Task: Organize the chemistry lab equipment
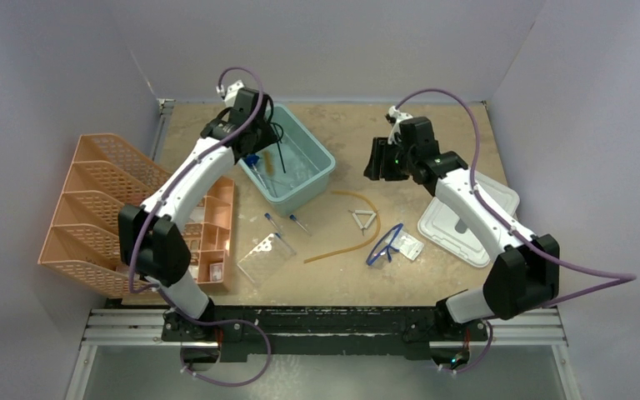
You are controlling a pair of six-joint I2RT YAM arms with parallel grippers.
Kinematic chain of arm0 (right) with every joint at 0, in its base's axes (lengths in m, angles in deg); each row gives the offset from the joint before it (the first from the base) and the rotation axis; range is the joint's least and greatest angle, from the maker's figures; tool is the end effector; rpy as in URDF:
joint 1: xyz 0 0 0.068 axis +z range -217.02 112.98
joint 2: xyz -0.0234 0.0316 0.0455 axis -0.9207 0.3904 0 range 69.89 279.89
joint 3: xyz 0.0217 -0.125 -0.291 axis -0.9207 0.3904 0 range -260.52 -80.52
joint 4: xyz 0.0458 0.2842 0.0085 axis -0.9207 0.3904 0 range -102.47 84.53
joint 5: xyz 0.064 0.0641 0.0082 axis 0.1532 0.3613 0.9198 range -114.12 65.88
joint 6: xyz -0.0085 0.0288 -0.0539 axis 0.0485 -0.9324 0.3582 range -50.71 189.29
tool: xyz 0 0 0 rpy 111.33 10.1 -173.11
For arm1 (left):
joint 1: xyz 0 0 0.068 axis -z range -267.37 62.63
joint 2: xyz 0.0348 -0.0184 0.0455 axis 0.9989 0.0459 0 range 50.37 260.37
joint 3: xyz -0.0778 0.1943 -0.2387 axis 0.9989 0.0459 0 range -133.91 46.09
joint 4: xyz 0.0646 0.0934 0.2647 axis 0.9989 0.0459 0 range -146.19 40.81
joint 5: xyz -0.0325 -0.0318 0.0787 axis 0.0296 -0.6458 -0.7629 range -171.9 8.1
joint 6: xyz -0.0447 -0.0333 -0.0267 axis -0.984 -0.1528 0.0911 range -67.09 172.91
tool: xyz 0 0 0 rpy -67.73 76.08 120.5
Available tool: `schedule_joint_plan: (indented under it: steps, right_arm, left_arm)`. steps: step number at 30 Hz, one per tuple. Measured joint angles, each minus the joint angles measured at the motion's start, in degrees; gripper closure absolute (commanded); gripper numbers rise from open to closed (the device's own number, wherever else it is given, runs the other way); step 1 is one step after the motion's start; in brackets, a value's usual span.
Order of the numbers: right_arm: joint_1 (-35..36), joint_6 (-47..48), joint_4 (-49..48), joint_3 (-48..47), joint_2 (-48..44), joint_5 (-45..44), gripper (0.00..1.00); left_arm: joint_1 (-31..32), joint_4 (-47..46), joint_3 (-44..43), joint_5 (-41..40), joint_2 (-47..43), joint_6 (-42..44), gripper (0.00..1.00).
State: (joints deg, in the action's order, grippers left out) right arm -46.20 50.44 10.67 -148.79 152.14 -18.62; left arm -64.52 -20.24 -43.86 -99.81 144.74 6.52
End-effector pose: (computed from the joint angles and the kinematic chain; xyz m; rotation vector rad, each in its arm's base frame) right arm 0.3291 0.1300 0.3401 -0.0929 2.2573 0.4832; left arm 0.3840 -0.1463 0.3846 -0.6184 2.1651 -0.2989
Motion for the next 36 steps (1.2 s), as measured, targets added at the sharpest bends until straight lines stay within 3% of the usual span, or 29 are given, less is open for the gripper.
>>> schedule_joint_plan:
  steps: [11, 24, 32, 36]
  right_arm:
    - [4.6, -7.6, 2.8, 6.8, 6.1, -8.2, 0.61]
    - [10.2, -21.2, 1.5, 6.9, 14.1, -19.7, 0.62]
    - [10.3, -24.6, -0.6, 8.5, 16.1, -21.2, 0.69]
    - [10.3, -25.5, -1.0, 8.4, 17.3, -21.5, 0.84]
  left_arm:
    - [2.4, -11.2, 9.4, 6.0, -10.4, 4.9, 0.53]
    - [2.4, -15.1, 13.4, 4.7, -16.5, 5.5, 0.52]
    - [2.4, -15.4, 14.9, 3.1, -18.0, 5.5, 0.52]
    - [2.4, -15.4, 14.9, 3.0, -18.3, 5.5, 0.52]
